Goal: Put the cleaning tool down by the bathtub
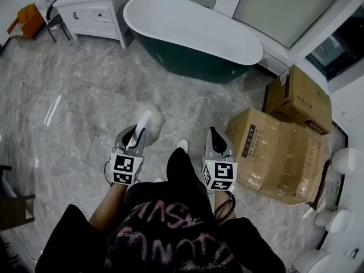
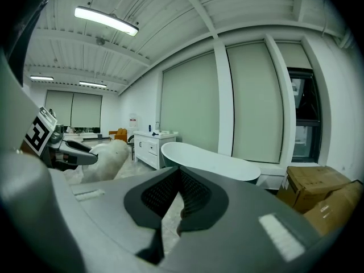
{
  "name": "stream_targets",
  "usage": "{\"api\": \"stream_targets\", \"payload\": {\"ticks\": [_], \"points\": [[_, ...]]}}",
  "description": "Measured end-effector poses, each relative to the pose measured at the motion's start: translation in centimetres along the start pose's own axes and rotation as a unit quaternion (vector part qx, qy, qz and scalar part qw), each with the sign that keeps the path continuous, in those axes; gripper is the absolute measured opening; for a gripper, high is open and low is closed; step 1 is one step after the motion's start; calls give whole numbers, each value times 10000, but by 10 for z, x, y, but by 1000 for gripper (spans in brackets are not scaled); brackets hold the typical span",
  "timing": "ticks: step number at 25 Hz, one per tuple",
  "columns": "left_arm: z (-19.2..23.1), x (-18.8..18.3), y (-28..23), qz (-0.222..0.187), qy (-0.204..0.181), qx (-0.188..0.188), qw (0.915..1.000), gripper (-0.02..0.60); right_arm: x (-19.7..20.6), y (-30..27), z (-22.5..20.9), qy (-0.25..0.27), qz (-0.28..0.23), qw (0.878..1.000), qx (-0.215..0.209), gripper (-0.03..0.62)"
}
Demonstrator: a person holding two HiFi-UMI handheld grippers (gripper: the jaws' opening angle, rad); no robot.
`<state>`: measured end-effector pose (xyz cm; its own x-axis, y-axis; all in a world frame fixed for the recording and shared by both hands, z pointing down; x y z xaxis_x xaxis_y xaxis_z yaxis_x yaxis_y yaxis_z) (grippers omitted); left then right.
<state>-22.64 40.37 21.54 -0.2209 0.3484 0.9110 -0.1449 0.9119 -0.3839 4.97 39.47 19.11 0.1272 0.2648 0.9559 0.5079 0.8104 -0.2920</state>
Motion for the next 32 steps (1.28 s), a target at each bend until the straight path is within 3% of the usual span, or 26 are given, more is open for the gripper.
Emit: {"api": "stream_targets", "payload": {"ticks": [5, 12, 21, 32], "points": [[-3, -3, -40, 89, -91, 49, 9999, 87, 8, -29, -25, -145, 175, 9997, -56, 23], [-6, 4, -101, 527, -142, 189, 9983, 87, 24, -77, -69, -403, 484, 9980, -21, 23], [-11, -20, -193, 859, -201, 74, 9961, 87, 23, -149, -140, -533, 687, 9958, -288, 23], [-18, -46, -247, 931, -254, -170, 9952, 87, 15, -190, -197, -649, 614, 9950, -445, 23]]}}
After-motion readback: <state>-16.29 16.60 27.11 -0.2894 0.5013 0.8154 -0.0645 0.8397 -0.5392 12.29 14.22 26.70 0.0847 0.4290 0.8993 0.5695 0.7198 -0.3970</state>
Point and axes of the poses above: the fingertips, and each gripper's own axes: y backward along the fingers, z to its left, x out of its underside, the point moved 6 cm from there along y, backward along the fingers, and after that the axes turned 13 degrees about -x, right-handed, at the moved point
